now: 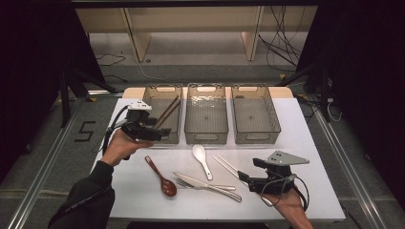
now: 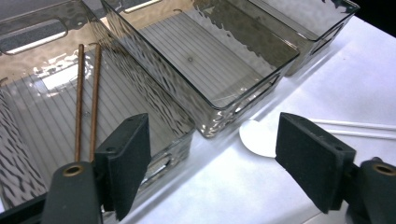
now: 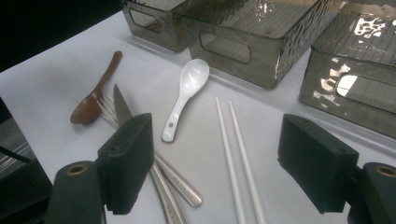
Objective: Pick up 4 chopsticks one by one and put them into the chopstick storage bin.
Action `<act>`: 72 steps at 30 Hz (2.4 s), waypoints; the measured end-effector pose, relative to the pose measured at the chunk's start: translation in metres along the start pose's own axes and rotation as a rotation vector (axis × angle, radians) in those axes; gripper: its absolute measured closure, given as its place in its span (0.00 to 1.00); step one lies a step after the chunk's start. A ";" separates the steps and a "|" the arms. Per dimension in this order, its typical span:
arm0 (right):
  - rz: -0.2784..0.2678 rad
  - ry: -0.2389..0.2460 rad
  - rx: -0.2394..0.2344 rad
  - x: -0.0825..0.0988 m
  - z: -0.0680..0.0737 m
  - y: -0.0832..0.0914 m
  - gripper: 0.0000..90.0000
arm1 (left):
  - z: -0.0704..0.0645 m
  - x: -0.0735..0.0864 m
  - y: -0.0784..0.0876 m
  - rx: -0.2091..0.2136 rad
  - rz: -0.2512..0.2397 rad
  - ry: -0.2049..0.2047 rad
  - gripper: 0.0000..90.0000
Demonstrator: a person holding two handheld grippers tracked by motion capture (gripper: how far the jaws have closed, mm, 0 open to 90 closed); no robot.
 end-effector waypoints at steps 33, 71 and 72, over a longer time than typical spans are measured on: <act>0.393 0.116 0.034 0.020 -0.032 -0.016 0.40 | -0.026 0.065 0.022 0.079 -0.082 0.008 0.18; 0.750 0.173 0.004 0.037 -0.042 -0.030 0.68 | -0.027 0.091 0.037 0.046 -0.114 -0.003 0.18; 0.757 0.173 0.002 0.038 -0.041 -0.031 0.68 | -0.027 0.092 0.037 0.048 -0.114 -0.003 0.18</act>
Point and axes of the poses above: each handheld gripper's, and its own axes: y roughly backward along the jaws, x roughly out of its underside, z roughly to its left, the point moved 4 cm from there along -y, roughly forward along the jaws, and after that the axes turned 7 degrees about y, right-handed, at the moved point
